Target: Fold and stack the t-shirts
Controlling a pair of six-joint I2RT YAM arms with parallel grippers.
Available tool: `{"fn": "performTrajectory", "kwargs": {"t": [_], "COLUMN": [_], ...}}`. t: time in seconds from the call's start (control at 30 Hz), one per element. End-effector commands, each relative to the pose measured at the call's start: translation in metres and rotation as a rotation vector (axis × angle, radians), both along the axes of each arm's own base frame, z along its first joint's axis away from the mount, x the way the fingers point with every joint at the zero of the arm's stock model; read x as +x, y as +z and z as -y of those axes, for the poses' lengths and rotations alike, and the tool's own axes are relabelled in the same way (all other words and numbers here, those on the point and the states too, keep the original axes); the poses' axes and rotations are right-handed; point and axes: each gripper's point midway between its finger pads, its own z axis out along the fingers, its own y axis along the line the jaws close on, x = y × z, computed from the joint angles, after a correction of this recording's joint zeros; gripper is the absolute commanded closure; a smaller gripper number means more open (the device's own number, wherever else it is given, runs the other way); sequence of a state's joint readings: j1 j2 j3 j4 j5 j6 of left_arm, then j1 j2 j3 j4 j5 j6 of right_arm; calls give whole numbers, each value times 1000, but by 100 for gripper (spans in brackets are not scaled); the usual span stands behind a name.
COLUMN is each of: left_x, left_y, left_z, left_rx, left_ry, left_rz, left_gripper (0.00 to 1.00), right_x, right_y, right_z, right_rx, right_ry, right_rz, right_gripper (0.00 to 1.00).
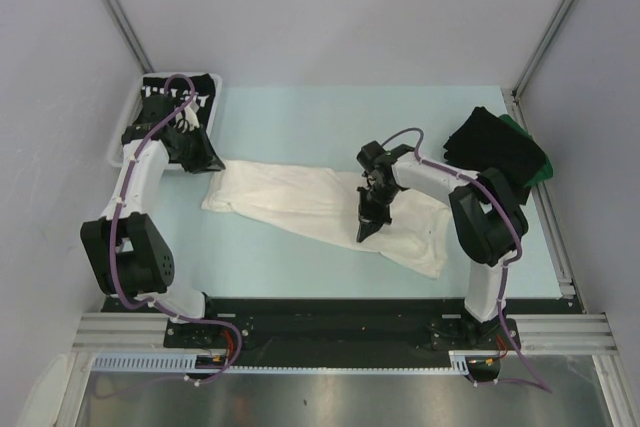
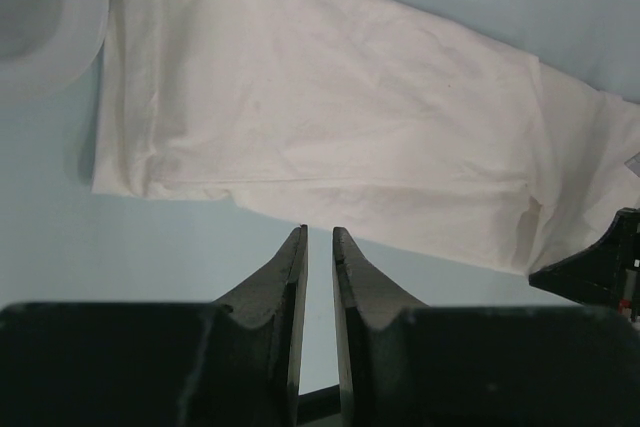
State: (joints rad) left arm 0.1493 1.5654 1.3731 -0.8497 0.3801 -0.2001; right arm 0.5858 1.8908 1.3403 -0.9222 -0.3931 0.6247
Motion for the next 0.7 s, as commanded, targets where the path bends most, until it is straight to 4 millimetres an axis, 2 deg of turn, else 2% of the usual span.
{"fn": "performTrajectory", "kwargs": {"t": [0.0,0.03,0.13,0.23,0.43,0.57,0.67], "left_x": [4,4,4,4,4,3,3], "left_y": [19,19,18,17,18,17,16], "left_z": [1,2,2,2,3,2,4], "left_rx": [-9,-10,-11,-14,-14,-15,-17], "left_ry": [-24,-25,-27,-27,-29,-28,-30], "left_rz": [66,68,65,65,69,66,64], "left_gripper": [80,80,79,79,79,79,79], "right_x": [-9,-7,1,7,33,65,77], "right_y": [-2,2,9,16,37,55,53], "right_z": [-2,-2,0,6,24,43,62], "right_rx": [-3,2,10,8,21,-29,-113], "right_ry": [18,14,-5,-16,-60,-88,-79], "right_rz": [-30,-19,7,31,101,220,259], "right_gripper": [100,98,81,72,68,69,70]}}
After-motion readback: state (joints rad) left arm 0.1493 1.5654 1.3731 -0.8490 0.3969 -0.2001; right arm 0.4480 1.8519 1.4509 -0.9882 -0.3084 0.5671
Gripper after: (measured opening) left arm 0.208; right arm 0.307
